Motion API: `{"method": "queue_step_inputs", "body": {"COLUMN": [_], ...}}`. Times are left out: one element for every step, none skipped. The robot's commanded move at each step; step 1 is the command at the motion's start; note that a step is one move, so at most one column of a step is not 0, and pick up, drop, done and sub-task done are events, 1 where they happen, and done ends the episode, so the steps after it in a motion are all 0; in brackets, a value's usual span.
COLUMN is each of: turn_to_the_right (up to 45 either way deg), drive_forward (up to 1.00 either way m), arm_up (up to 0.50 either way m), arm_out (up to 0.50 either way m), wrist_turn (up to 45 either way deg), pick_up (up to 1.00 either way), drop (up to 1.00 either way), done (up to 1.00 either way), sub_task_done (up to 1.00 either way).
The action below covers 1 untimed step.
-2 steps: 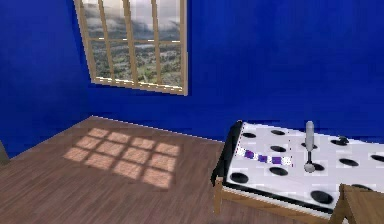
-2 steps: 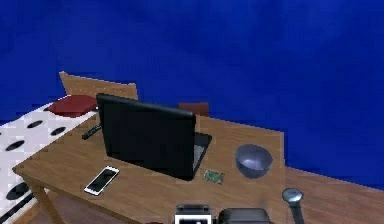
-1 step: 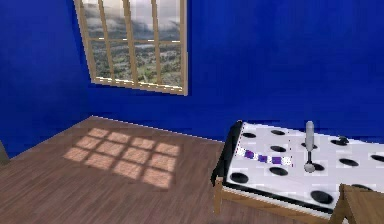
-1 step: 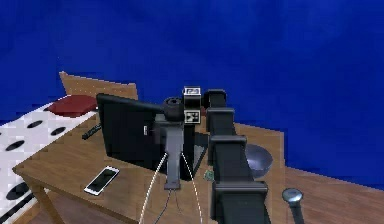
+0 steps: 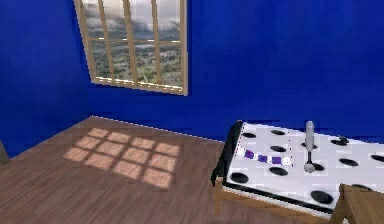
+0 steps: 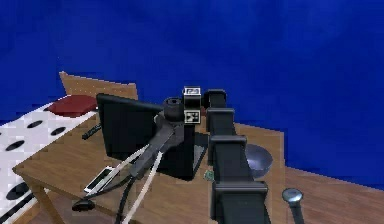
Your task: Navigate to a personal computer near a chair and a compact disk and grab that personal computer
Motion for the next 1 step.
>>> {"method": "queue_step_inputs", "body": {"turn_to_the_right": [0.0], "drive_forward": [0.00], "arm_up": [0.00], "arm_out": [0.00], "wrist_turn": [45.0], "pick_up": [0.00], "drop": [0.00], "done": [0.00], "sub_task_done": [0.00]}}
